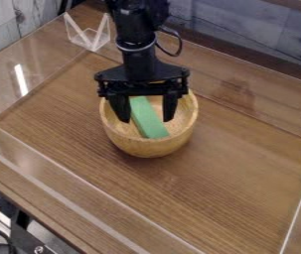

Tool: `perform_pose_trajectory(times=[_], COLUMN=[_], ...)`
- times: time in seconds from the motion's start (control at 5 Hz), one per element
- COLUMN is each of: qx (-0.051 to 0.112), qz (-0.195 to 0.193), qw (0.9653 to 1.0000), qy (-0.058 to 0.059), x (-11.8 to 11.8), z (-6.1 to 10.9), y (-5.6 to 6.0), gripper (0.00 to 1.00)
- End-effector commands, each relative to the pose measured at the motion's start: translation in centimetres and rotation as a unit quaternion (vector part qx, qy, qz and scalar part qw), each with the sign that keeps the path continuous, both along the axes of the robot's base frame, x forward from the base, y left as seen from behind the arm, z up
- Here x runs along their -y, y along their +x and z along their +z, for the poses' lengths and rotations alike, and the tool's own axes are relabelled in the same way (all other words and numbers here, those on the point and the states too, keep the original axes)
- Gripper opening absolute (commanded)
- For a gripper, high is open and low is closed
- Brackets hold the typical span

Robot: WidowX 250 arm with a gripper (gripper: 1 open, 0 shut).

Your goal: Move green stick from inside the wooden bowl to the table next to it

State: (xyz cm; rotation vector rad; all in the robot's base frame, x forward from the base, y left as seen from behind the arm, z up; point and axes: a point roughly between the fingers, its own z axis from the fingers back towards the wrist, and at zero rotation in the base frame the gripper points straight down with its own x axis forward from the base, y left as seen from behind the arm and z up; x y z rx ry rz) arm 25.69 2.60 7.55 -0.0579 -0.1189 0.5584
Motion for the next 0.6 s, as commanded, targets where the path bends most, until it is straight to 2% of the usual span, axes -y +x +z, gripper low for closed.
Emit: perform_pose_trajectory(times=[0.0,0.4], qx=[0.015,0.019], qz=[0.011,0.016], qw=[0.9998,0.9996], qy=[0.007,0.010], x=[-0.55,-0.67], z=[-0.07,-0.29], y=[0.47,0.56], gripper=[1.00,1.00])
